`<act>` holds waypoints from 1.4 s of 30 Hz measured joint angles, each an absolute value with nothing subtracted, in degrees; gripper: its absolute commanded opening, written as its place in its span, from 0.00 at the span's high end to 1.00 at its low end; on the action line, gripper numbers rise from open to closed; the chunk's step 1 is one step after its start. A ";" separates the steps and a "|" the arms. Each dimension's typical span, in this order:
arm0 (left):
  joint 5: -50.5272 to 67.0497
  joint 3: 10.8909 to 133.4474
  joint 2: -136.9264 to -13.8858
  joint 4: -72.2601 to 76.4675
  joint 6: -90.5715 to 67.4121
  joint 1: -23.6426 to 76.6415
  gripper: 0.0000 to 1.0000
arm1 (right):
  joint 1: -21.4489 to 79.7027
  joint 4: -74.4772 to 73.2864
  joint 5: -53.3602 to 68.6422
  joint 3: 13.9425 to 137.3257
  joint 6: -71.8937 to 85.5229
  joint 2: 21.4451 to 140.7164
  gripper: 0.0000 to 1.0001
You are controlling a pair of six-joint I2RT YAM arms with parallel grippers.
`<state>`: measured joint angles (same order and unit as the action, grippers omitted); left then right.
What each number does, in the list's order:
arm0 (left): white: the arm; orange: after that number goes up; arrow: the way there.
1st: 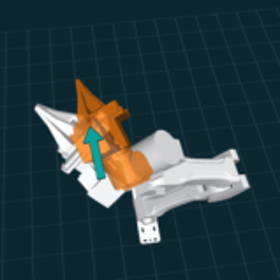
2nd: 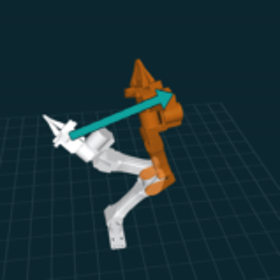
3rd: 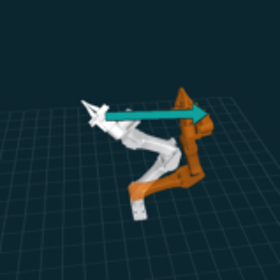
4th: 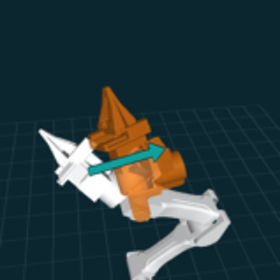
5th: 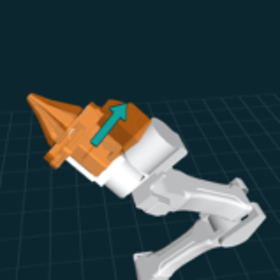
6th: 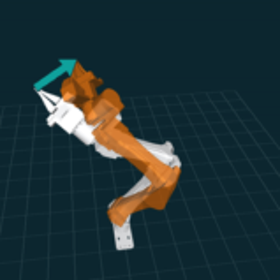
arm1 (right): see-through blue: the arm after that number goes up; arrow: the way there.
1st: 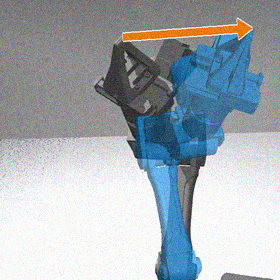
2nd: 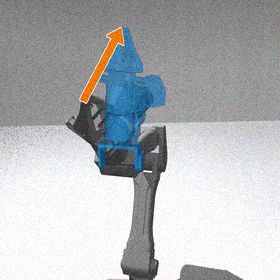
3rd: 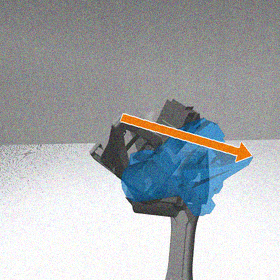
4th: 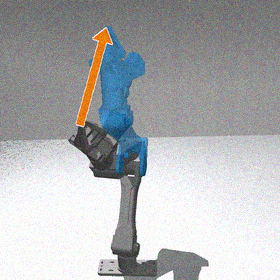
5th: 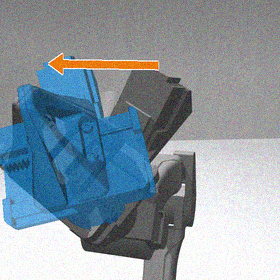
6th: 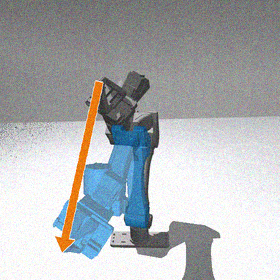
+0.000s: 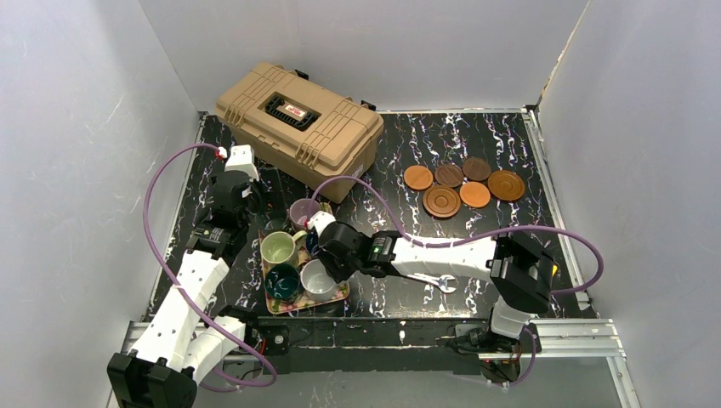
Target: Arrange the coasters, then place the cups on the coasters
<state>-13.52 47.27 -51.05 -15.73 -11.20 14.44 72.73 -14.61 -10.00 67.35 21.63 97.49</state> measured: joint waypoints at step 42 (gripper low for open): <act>-12.82 47.27 -48.86 -15.88 -12.27 14.44 0.02 | 29.85 -45.15 -4.80 88.66 -7.03 95.70 0.99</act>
<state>-12.82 47.27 -48.86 -15.88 -12.27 14.44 29.85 -45.15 -4.80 88.66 -7.03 95.70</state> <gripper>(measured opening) 0.981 0.069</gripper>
